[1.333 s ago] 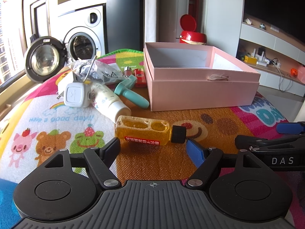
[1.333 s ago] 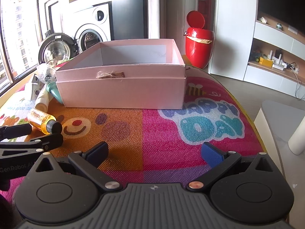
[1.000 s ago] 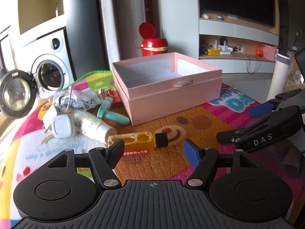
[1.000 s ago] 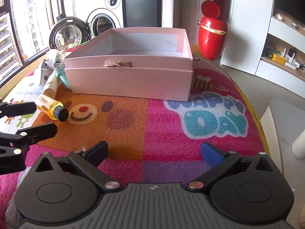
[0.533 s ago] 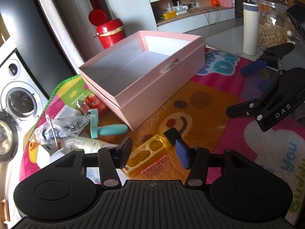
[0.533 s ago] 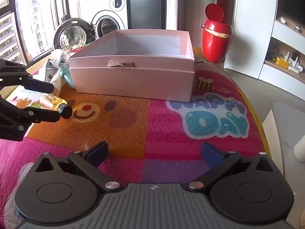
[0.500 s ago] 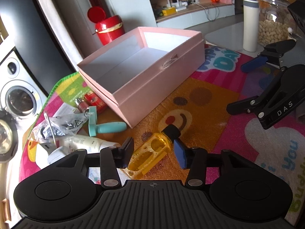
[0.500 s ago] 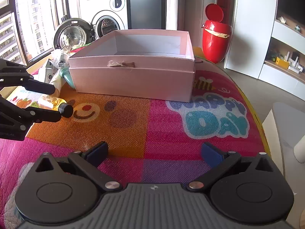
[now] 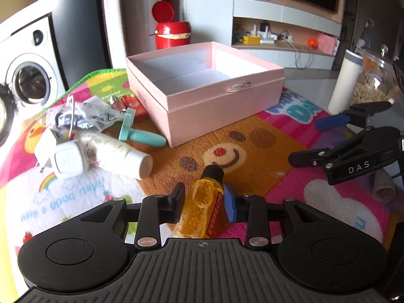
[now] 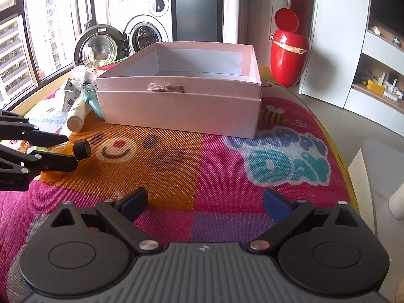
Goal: Organize rigid objects
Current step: 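Grasp the yellow oil bottle with the left gripper, then carry the yellow bottle into the pink box with left while right grasps white rounded charger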
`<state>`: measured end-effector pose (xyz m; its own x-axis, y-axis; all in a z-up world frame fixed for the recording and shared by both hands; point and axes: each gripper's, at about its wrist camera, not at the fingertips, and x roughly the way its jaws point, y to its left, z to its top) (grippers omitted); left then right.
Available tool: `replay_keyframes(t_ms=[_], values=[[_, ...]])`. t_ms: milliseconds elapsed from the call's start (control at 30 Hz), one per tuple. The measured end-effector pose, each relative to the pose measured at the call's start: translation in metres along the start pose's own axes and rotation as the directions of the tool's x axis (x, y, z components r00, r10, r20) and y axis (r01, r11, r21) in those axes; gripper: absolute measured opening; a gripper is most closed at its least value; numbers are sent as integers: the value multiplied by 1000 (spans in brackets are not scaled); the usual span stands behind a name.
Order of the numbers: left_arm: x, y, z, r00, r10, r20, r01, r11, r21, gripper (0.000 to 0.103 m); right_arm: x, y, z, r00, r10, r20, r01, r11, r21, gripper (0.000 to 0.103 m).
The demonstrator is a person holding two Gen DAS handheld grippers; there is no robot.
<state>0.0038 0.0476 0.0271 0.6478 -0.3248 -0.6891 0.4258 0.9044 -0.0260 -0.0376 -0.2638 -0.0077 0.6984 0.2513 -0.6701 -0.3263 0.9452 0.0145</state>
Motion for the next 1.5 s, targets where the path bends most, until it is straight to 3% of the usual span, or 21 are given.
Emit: replay_keyframes(t_ms=[100, 233, 333, 367, 500, 567, 733, 800, 833, 1000, 1100, 1300, 1400, 1500], values=[[-19, 9, -12, 999, 35, 9, -35, 998, -48, 32, -4, 12, 11, 999, 46, 13, -45, 998, -34, 87], [-41, 28, -28, 988, 152, -4, -152, 987, -49, 32, -11, 45, 41, 989, 129, 72, -120, 985, -121, 80], [-53, 50, -40, 979, 202, -22, -204, 976, -83, 32, -7, 83, 69, 977, 195, 90, -171, 961, -217, 64], [-56, 55, -43, 978, 207, -20, -208, 973, -100, 32, -3, 98, 79, 972, 220, 85, -193, 949, -250, 60], [-61, 71, -56, 982, 185, -39, -189, 966, -174, 33, 31, 160, 111, 953, 302, 36, -269, 892, -363, 59], [-64, 71, -60, 982, 188, -32, -190, 968, -166, 33, 54, 185, 121, 951, 308, 6, -282, 879, -385, 60], [-66, 70, -62, 984, 176, -36, -180, 973, -143, 33, 102, 221, 126, 971, 234, -36, -228, 885, -406, 63], [-67, 71, -63, 986, 159, -45, -163, 979, -119, 34, 103, 227, 121, 975, 220, -43, -216, 874, -434, 50], [-67, 71, -63, 987, 153, -52, -158, 981, -114, 34, 98, 229, 119, 974, 221, -43, -216, 862, -458, 50], [-70, 72, -65, 987, 157, -31, -160, 968, -194, 33, 45, 201, 109, 952, 303, -34, -289, 863, -415, 50], [-66, 54, -66, 986, 166, 2, -164, 977, -138, 33, 8, 172, 94, 946, 323, -6, -298, 866, -401, 50], [-64, 1, -48, 998, 65, 15, -65, 998, 16, 32, -44, 102, 42, 980, 192, 61, -154, 910, -386, 50], [-64, -17, -16, 997, 27, 66, -32, 997, 71, 32, -55, 61, 25, 993, 99, 64, -75, 950, -302, 50], [-63, -32, 35, 983, 55, 176, -80, 987, 141, 33, -64, 21, 15, 996, 34, 78, -17, 978, -210, 50]])
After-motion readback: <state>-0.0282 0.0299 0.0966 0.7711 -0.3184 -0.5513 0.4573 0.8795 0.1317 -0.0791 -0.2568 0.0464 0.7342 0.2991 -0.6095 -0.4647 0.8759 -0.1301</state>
